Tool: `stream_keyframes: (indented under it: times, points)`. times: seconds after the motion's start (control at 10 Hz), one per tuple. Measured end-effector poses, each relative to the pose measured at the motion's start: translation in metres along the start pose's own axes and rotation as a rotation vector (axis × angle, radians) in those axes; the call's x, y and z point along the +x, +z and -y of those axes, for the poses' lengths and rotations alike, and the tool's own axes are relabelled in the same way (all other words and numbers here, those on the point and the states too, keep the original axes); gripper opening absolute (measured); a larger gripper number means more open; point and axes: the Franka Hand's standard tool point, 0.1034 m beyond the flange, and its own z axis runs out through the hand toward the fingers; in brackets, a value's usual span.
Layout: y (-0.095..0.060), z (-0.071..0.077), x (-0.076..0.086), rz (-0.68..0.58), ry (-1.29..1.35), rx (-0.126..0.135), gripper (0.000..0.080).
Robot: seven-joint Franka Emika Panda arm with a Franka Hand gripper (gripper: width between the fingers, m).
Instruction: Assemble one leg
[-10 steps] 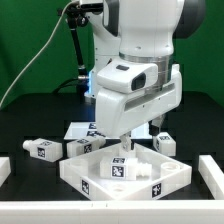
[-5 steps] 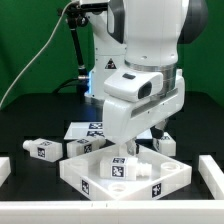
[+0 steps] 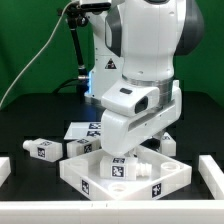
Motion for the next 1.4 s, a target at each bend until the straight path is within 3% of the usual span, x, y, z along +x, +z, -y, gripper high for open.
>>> stream_keyframes:
  times: [0.1, 0.2, 0.4, 0.5, 0.9, 1.2, 1.4]
  points:
    - [0.000, 0.000, 0.000, 0.000, 0.001, 0.000, 0.0525]
    - [0.000, 0.000, 0.000, 0.000, 0.001, 0.000, 0.0525]
    - [0.000, 0.000, 0.000, 0.000, 0.001, 0.000, 0.0251]
    - [0.001, 0.000, 0.000, 0.001, 0.000, 0.001, 0.0078]
    - [0.001, 0.001, -0.004, 0.010, -0.011, 0.004, 0.0070]
    - [0.000, -0.008, -0.019, 0.037, -0.304, 0.022, 0.0070]
    - [0.001, -0.018, -0.021, 0.014, -0.450, 0.006, 0.0065]
